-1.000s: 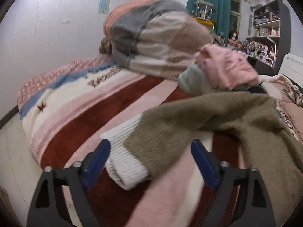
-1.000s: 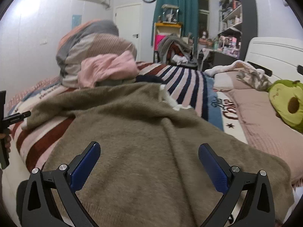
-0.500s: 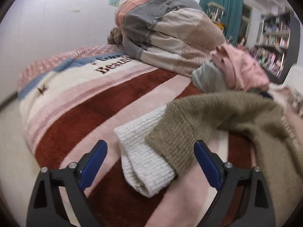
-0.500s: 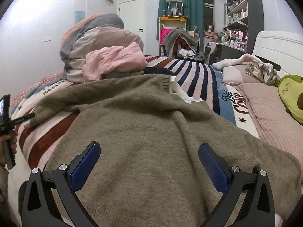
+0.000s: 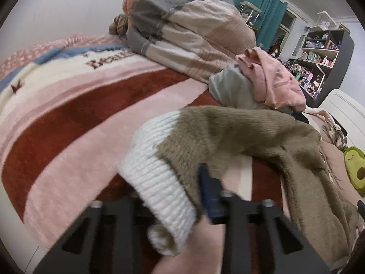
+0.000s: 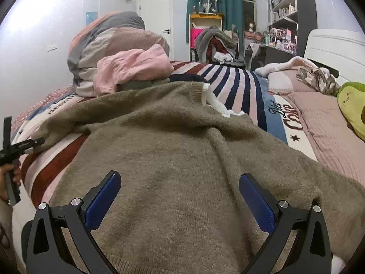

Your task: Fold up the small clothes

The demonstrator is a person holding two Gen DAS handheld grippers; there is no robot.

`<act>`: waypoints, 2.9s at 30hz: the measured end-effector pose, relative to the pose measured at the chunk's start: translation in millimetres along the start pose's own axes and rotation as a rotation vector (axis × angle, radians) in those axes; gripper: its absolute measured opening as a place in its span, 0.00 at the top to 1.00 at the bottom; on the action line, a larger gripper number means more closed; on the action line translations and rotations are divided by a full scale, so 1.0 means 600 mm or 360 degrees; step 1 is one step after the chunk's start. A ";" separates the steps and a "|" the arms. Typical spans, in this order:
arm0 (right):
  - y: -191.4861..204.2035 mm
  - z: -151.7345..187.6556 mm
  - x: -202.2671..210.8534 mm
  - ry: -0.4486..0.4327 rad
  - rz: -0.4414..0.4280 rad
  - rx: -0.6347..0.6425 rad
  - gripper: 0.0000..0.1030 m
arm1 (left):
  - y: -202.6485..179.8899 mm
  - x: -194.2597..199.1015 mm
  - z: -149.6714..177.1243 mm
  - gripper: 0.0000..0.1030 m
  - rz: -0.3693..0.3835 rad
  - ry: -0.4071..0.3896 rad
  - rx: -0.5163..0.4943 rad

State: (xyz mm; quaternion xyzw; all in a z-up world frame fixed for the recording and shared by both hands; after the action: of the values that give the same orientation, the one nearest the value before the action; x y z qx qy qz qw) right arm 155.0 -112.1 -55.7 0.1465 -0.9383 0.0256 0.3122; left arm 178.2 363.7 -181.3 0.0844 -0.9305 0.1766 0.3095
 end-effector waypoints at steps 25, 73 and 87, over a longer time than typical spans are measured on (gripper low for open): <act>-0.129 0.051 0.127 -0.0063 -0.0306 -0.0055 0.00 | -0.560 0.227 0.006 0.90 0.0580 -0.0289 -0.0639; -0.180 0.098 0.135 0.0059 -0.0151 -0.0248 0.01 | -0.375 0.161 0.289 0.61 0.0318 0.0628 -0.0449; -0.188 0.103 0.129 0.0075 -0.0127 -0.0322 0.01 | -0.301 0.210 0.225 0.90 0.0109 0.0465 -0.0498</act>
State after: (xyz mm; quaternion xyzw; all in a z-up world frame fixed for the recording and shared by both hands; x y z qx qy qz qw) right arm 93.3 -248.8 -64.3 0.1508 -0.9220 -0.0781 0.3481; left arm 52.1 139.6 -155.9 -0.0229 -0.8941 0.0509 0.4443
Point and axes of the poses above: each gripper's, at about its wrist camera, not at the fingertips, and x roughly against the way its jaws point, y to its left, z to its underside, the point moved 3 cm from there along -x, roughly the way its jaws point, and after that the axes turned 4 degrees about -x, right-handed, at the moved point
